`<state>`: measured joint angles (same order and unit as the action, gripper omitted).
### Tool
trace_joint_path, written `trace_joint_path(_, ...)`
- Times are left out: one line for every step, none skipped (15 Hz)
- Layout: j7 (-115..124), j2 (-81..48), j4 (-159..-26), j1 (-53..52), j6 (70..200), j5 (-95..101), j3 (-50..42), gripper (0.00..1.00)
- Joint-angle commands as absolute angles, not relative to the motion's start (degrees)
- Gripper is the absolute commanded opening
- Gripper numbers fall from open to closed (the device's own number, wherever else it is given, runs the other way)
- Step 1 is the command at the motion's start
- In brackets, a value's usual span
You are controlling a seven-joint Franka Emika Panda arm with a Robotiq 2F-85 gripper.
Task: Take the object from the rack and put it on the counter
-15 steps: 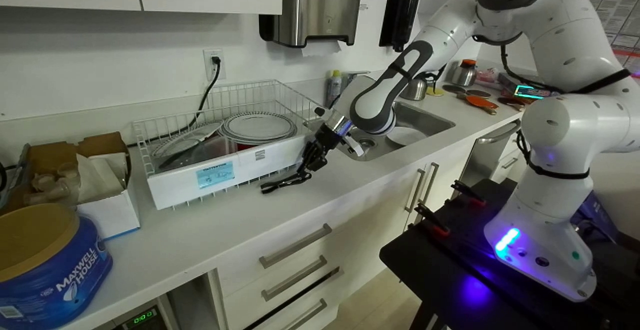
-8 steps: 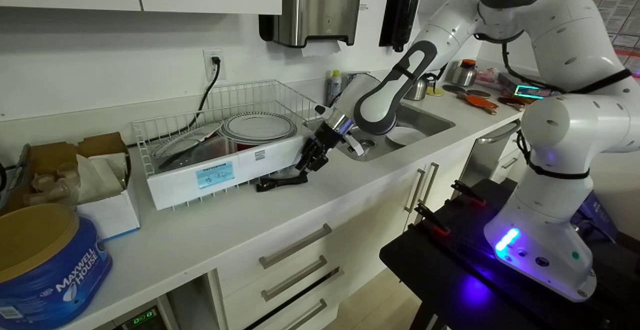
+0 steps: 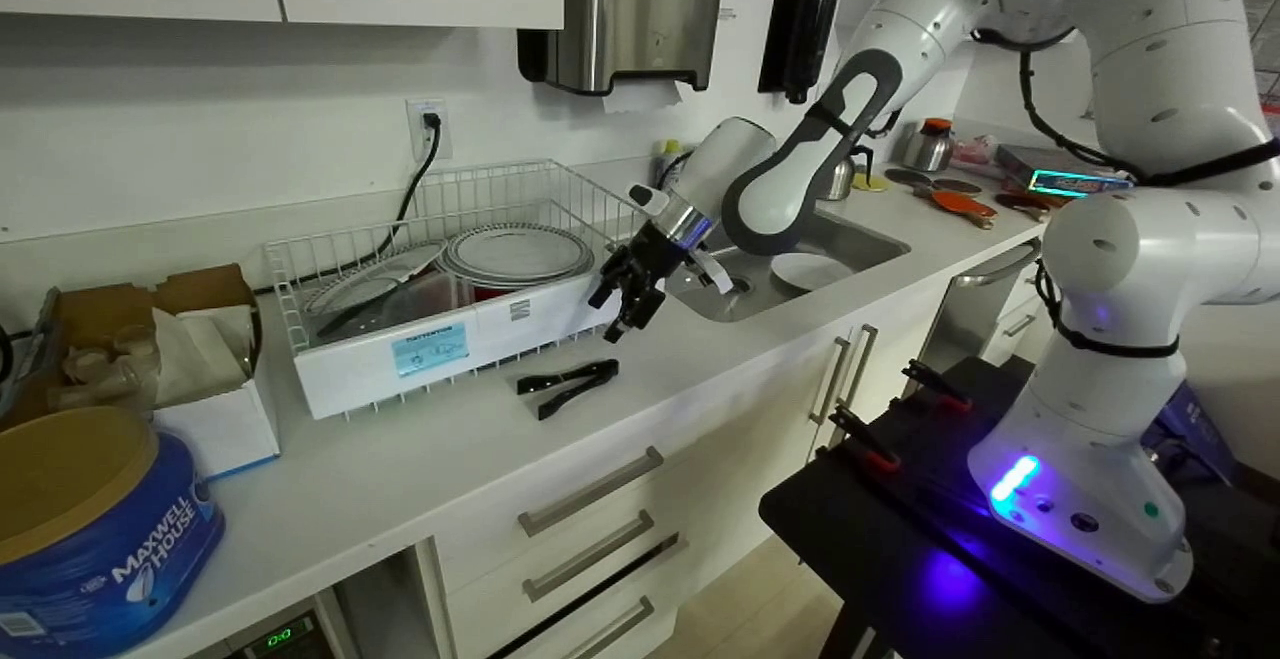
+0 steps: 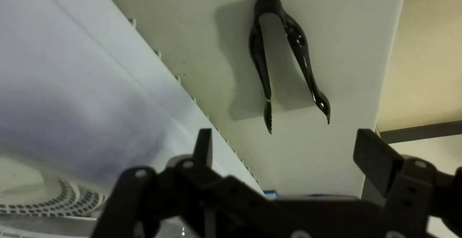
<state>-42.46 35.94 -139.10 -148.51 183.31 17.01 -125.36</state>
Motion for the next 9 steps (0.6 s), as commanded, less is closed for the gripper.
trace_joint_path(-36.2,24.2,-143.2,-147.3,180.6,16.8,-121.1,1.0)
trace_joint_path(-35.0,21.8,-143.9,-146.0,179.7,16.9,-118.9,1.0)
trace_joint_path(-33.4,18.7,-144.4,-144.9,178.7,16.9,-117.0,1.0)
trace_joint_path(-32.0,16.0,-143.7,-144.5,177.0,16.9,-116.6,1.0)
trace_joint_path(-30.3,13.3,-143.8,-143.3,176.0,16.7,-114.9,1.0)
trace_joint_path(-29.0,10.5,-143.9,-141.5,174.5,15.7,-112.6,1.0)
trace_joint_path(-28.2,7.7,-143.9,-139.5,173.0,14.1,-110.2,1.0)
trace_joint_path(-27.1,5.4,-143.5,-137.6,171.6,13.0,-108.1,1.0)
trace_joint_path(-26.5,3.5,-142.9,-135.4,169.8,11.7,-106.0,1.0)
